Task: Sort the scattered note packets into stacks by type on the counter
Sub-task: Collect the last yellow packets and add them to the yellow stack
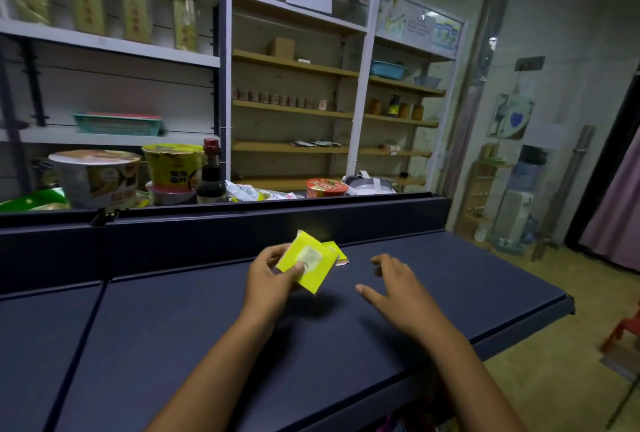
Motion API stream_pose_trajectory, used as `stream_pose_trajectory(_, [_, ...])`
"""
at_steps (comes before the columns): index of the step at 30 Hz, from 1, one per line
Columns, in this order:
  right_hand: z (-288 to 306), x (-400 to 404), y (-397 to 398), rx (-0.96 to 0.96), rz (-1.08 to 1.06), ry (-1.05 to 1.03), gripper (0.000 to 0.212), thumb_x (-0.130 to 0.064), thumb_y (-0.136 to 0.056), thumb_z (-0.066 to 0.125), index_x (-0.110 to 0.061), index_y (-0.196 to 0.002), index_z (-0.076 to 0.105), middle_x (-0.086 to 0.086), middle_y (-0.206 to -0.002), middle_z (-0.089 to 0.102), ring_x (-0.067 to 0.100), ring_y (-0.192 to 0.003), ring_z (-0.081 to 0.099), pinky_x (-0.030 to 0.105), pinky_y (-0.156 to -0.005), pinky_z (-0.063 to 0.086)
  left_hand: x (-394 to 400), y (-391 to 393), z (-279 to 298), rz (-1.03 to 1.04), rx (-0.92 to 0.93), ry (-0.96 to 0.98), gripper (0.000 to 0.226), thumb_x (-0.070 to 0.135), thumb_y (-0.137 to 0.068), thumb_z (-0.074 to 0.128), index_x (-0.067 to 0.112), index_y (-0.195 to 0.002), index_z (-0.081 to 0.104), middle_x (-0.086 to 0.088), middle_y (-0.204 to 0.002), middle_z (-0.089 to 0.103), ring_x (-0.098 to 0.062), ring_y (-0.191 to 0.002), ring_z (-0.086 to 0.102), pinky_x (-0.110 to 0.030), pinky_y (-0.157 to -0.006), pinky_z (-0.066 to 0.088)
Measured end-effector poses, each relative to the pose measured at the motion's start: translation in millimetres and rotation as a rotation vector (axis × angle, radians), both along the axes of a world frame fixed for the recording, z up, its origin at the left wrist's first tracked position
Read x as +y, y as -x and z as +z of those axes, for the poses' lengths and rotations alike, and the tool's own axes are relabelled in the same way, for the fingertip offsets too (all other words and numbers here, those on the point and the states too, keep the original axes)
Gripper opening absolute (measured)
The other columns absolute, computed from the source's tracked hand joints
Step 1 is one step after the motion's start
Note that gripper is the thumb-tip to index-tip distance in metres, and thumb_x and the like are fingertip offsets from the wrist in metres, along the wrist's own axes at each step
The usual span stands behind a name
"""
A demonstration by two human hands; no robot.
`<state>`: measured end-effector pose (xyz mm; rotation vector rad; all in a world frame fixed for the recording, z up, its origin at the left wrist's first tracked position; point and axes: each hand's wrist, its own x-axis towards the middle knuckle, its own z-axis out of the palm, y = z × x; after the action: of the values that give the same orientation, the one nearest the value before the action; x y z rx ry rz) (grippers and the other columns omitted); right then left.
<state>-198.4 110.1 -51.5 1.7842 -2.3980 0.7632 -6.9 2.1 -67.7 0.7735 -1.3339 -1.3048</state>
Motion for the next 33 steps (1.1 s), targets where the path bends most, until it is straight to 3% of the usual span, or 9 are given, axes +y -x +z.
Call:
stream_pose_trajectory(3, [-6.7,-13.6,-6.3,-0.015,0.033,-0.015,0.054,-0.05,-0.092,0.06,-0.022,-0.135,0.043,-0.004,-0.131,0.05,0.015,-0.126,0.044,0.033,-0.1,0.045,-1.9,-4.7,7.4,-0.015,0.254,-0.127,0.027,-0.003,-0.086,0.067,0.013,-0.107,0.06,-0.009,-0.104,0.067,-0.021,-0.09,0.069,-0.027,-0.062,0.059])
stream_pose_trajectory(6, [-13.5,-27.6,-9.8,-0.034,0.059,-0.046,0.049,-0.05,-0.093,0.06,-0.021,-0.13,0.046,-0.005,-0.131,0.051,0.014,-0.126,0.045,0.032,-0.1,0.045,-3.4,-4.3,11.2,-0.003,0.358,-0.187,0.025,-0.002,-0.087,0.067,0.015,-0.102,0.058,-0.007,-0.095,0.072,-0.017,-0.08,0.073,-0.028,-0.062,0.06])
stream_pose_trajectory(11, [-19.7,-53.0,-7.7,-0.08,0.02,-0.087,0.048,-0.049,-0.094,0.059,-0.017,-0.129,0.049,-0.001,-0.128,0.053,0.017,-0.121,0.049,0.034,-0.098,0.046,-10.3,-1.6,11.9,0.027,0.343,-0.205,0.022,0.002,-0.086,0.069,0.015,-0.1,0.057,-0.006,-0.088,0.076,-0.016,-0.072,0.074,-0.033,-0.067,0.062])
stream_pose_trajectory(17, [-21.0,-85.4,-3.9,-0.094,-0.135,-0.1,0.054,-0.048,-0.094,0.058,-0.006,-0.127,0.049,0.013,-0.133,0.052,0.029,-0.127,0.046,0.036,-0.099,0.044,-15.1,-2.4,15.2,0.042,0.346,-0.16,0.023,0.0,-0.087,0.068,0.012,-0.103,0.056,-0.008,-0.089,0.074,-0.016,-0.071,0.071,-0.027,-0.062,0.061])
stream_pose_trajectory(26, [-28.3,-129.6,-15.0,-0.065,-0.334,-0.135,0.102,-0.081,-0.074,0.056,-0.001,-0.138,0.048,0.018,-0.141,0.044,0.033,-0.131,0.04,0.04,-0.105,0.036,-21.4,-4.1,12.8,0.081,0.356,-0.134,0.027,0.0,-0.088,0.066,0.009,-0.111,0.054,-0.01,-0.093,0.073,-0.016,-0.076,0.071,-0.026,-0.065,0.061])
stream_pose_trajectory(29, [-31.2,-137.1,-16.1,-0.074,-0.365,-0.109,0.102,-0.077,-0.073,0.062,-0.001,-0.139,0.045,0.017,-0.141,0.044,0.032,-0.131,0.04,0.04,-0.105,0.037,-23.7,-5.1,12.3,0.092,0.358,-0.14,0.025,0.0,-0.088,0.066,0.011,-0.107,0.055,-0.01,-0.093,0.073,-0.018,-0.077,0.071,-0.026,-0.065,0.061])
stream_pose_trajectory(33, [-27.3,-136.8,-10.8,-0.225,-0.348,-0.085,0.094,-0.064,-0.07,0.072,-0.003,-0.136,0.043,0.016,-0.14,0.044,0.033,-0.132,0.042,0.04,-0.103,0.04,-24.6,-5.2,13.1,0.096,0.351,-0.14,0.025,0.0,-0.088,0.067,0.011,-0.107,0.055,-0.01,-0.092,0.073,-0.018,-0.076,0.071,-0.026,-0.064,0.061])
